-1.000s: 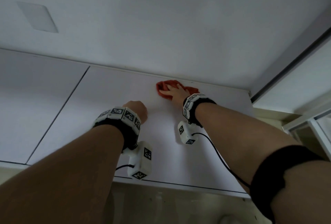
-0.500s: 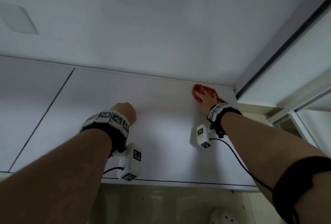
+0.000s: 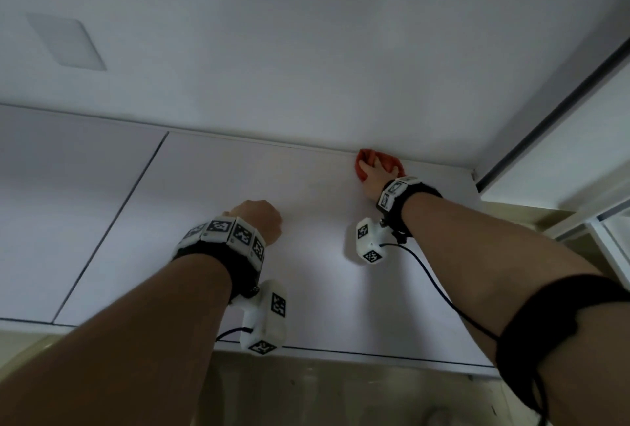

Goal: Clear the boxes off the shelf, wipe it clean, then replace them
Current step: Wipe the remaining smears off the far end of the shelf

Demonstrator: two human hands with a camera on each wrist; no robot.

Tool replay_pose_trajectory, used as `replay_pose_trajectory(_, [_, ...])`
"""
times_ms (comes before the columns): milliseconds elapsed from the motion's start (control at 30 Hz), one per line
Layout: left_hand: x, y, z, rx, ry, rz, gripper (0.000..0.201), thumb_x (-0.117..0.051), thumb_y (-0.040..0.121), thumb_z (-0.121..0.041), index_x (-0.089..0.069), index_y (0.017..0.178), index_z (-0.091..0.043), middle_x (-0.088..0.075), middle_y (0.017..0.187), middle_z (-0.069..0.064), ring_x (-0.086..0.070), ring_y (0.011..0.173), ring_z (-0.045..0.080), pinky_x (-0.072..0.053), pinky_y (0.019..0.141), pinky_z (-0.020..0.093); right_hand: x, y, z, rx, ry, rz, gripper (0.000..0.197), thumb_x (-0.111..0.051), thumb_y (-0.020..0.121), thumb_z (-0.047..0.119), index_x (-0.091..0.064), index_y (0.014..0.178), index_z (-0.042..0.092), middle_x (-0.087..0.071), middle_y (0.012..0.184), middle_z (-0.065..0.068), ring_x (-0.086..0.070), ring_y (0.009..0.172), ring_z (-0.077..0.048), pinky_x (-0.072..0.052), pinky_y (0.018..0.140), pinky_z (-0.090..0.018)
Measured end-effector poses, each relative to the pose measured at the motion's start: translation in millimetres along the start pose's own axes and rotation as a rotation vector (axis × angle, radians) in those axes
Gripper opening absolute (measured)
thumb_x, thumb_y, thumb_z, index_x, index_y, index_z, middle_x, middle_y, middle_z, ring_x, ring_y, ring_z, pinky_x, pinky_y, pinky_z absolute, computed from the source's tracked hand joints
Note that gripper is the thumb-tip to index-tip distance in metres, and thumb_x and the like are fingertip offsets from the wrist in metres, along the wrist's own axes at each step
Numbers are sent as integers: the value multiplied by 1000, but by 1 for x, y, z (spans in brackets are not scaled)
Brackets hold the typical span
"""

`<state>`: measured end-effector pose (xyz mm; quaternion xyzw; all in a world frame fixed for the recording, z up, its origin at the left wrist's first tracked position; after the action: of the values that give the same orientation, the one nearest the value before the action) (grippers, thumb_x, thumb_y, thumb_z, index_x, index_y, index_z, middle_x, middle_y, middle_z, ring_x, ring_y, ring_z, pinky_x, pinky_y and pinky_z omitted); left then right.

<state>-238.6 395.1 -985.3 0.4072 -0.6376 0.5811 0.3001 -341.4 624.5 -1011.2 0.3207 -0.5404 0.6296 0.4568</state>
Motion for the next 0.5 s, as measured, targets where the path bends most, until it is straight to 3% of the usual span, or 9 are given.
replay_pose_trajectory(67, [1, 1, 4, -11, -30, 1, 42, -44, 89, -19, -59, 128, -25, -53, 137, 2, -50, 125, 26, -40, 107, 39, 0, 8, 18, 13, 18, 28, 60, -32, 95, 35, -15, 151, 21, -6, 158, -8, -6, 146, -30, -6, 119, -43])
replay_pose_trajectory(133, [2, 1, 5, -17, -55, 3, 42, -44, 91, -20, -58, 129, -28, -52, 137, 2, -50, 125, 26, -40, 108, 39, 0, 14, 36, 12, -2, 42, 73, -21, 84, 54, -16, 150, 24, -6, 159, -4, -3, 146, -29, 0, 118, -39])
replay_pose_trajectory(233, [6, 3, 6, -13, -77, -13, 41, -43, 90, -21, -61, 126, -25, -56, 133, 3, -54, 120, 26, -43, 104, 36, -6, 14, 70, 168, -92, 73, 62, -25, 94, 43, -10, 151, 25, 1, 159, -4, 2, 146, -32, 0, 119, -43])
replay_pose_trajectory(267, [7, 2, 6, -23, -83, -20, 41, -42, 90, -20, -61, 126, -27, -55, 134, 2, -54, 121, 25, -43, 105, 35, -8, 11, 82, 209, -140, 84, 65, -23, 91, 48, -7, 151, 28, 3, 159, -3, 4, 145, -32, -1, 119, -46])
replay_pose_trajectory(333, [10, -1, 7, -42, -113, -42, 42, -41, 92, -16, -61, 125, -31, -53, 137, -1, -51, 124, 23, -41, 106, 32, -16, 12, 97, 227, -140, 127, 90, -8, 68, 68, -6, 150, 32, 7, 159, 1, 9, 146, -30, 0, 118, -48])
replay_pose_trajectory(367, [11, -2, 8, -40, -146, -62, 42, -41, 92, -14, -62, 124, -31, -54, 136, -1, -52, 124, 23, -41, 106, 30, -19, 9, 102, 231, -165, 157, 97, -6, 61, 70, -5, 150, 32, 9, 159, 2, 11, 145, -30, 2, 118, -50])
replay_pose_trajectory(433, [13, -5, 13, -30, -230, -119, 40, -42, 93, -12, -65, 121, -28, -57, 133, 2, -53, 122, 23, -41, 103, 26, -20, -11, 110, 267, -218, 221, 73, -19, 82, 55, -2, 150, 34, 13, 158, 3, 13, 144, -35, 3, 116, -54])
replay_pose_trajectory(500, [14, -5, 21, -5, -305, -180, 38, -43, 92, -10, -67, 119, -25, -60, 130, 4, -55, 120, 24, -40, 102, 26, -20, -34, 113, 363, -258, 255, 62, -29, 96, 21, -1, 150, 36, 13, 158, 4, 13, 143, -40, 1, 115, -55])
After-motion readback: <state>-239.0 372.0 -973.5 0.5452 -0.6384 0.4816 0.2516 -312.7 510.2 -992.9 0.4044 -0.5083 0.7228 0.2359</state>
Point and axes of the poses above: each hand's wrist, its own y-axis towards the middle knuckle, its own x-axis out of the back of the hand, z = x × y, the point moved 4 cm from there along y, towards the middle knuckle
